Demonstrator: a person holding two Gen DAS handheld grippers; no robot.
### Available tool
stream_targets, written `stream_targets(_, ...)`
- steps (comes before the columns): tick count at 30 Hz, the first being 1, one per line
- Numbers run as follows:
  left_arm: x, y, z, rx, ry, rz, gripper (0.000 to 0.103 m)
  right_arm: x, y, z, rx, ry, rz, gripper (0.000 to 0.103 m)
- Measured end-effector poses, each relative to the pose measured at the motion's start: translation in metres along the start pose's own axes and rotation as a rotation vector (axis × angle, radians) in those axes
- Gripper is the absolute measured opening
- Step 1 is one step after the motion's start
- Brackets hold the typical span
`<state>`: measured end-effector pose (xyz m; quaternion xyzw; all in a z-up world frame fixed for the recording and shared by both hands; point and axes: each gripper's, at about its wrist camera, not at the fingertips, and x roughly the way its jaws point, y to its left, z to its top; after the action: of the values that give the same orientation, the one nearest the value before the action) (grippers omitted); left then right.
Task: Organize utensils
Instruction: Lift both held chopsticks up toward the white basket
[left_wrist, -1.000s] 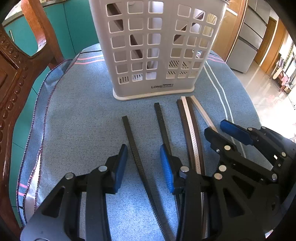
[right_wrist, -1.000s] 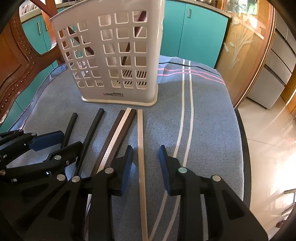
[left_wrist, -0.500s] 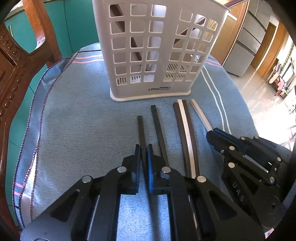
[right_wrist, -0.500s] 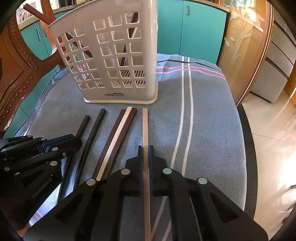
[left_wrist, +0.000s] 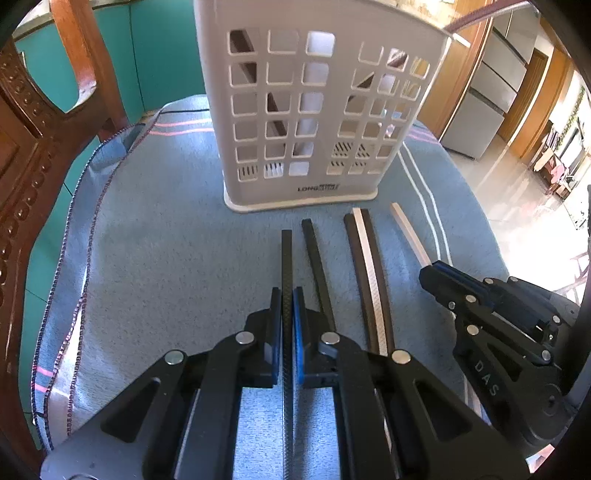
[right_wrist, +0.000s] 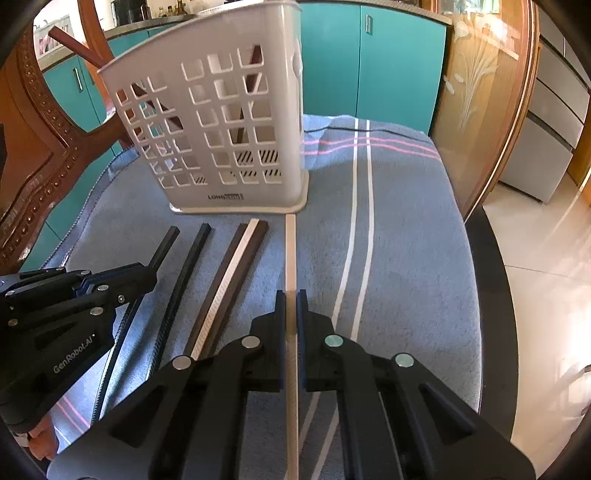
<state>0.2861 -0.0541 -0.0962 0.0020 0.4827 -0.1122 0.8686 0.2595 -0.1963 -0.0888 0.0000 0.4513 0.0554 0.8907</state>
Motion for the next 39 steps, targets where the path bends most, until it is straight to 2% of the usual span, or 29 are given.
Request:
stream_targets(6,0.013,-0.009,0.001,0.030,0.030,0.024,0.007,0.006,0.000,-0.002,0.001,0.032,-0.005,0.006)
stream_targets(20,0.023,-0.028,0.003,0.113,0.018,0.100,0.011,0.006,0.019,-0.010,-0.070,0.019,-0.063,0.011)
stream_targets(23,0.024,-0.030,0.003,0.121,0.016,0.103,0.011,0.005,0.020,-0.011,-0.070,0.019,-0.061,0.011)
stream_targets(24,0.024,-0.030,0.003,0.118,0.015,0.100,0.008,0.005,0.020,-0.010,-0.067,0.018,-0.056,0.009)
stream_targets(26,0.023,-0.029,0.004,0.093,0.011,0.076,0.007,0.005,0.018,-0.008,-0.049,0.020,-0.037,0.006)
stream_targets(31,0.012,-0.025,0.001,0.081,-0.028,0.069,0.007,-0.002,0.009,-0.004,-0.009,0.009,-0.010,0.006)
stream_targets(39,0.010,-0.025,0.001,0.086,-0.029,0.064,0.007,-0.008,0.010,-0.004,-0.001,-0.012,-0.001,0.006)
